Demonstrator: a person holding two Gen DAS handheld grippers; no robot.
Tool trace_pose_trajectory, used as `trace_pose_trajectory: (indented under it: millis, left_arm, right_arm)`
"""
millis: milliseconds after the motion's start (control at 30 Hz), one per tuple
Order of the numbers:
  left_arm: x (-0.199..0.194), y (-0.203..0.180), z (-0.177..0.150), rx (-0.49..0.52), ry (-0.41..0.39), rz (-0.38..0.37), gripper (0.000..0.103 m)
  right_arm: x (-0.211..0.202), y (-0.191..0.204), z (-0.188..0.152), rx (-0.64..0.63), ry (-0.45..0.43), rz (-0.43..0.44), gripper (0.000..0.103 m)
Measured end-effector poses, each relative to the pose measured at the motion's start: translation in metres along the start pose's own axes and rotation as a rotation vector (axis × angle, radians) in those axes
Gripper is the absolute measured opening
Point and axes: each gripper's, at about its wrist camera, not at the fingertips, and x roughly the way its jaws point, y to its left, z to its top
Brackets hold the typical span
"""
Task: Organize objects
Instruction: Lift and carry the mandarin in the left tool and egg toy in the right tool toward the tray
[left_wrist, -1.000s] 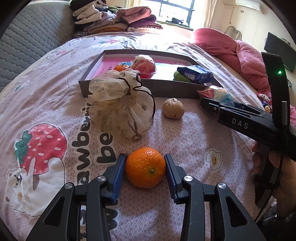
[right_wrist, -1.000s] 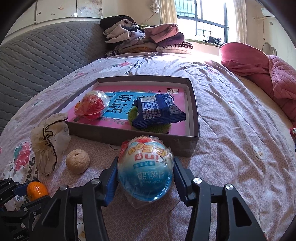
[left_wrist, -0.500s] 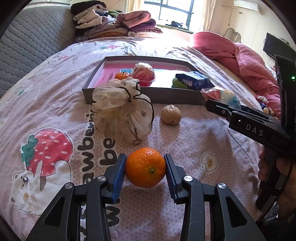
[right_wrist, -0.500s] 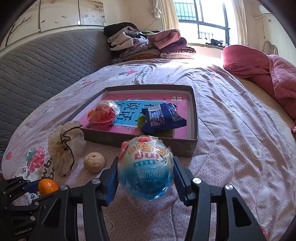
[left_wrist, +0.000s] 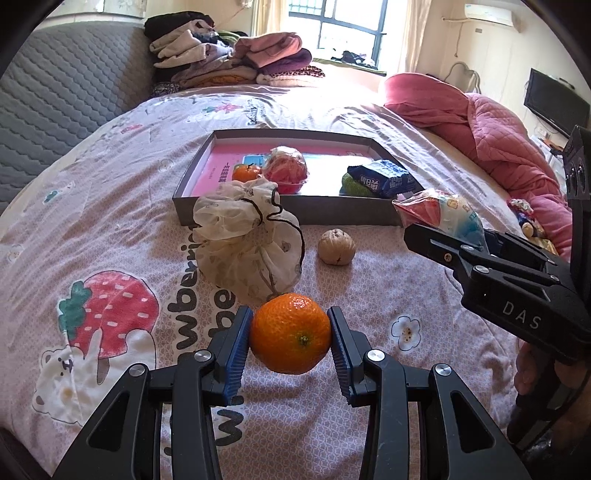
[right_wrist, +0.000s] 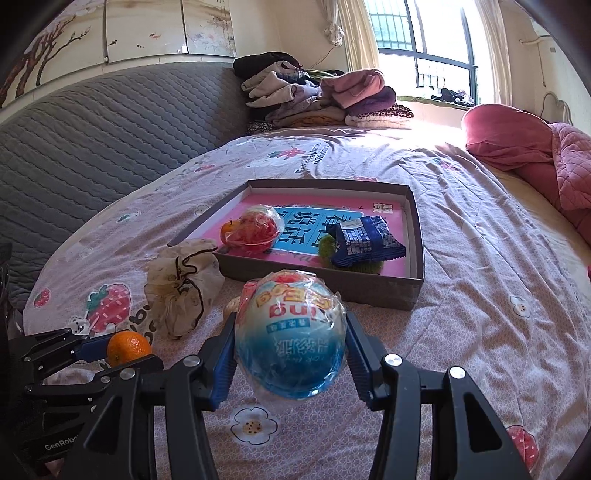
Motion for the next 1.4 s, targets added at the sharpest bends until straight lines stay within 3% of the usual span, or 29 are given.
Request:
trace_pose_trajectory:
  millis: [867, 1400]
  left_arm:
    - [-0.028, 0.01, 0.053, 0.001, -0.09, 0.026, 0.042]
    - [-0.026, 0.015, 0.086, 0.044, -0.119, 0.047, 0.042]
  right_arm:
    - [-0.036, 0.012, 0.015, -0.017, -0.121, -0.004, 0.053]
    - [-0.05, 0.012, 0.056, -0.028, -0.193, -0.022, 0.053]
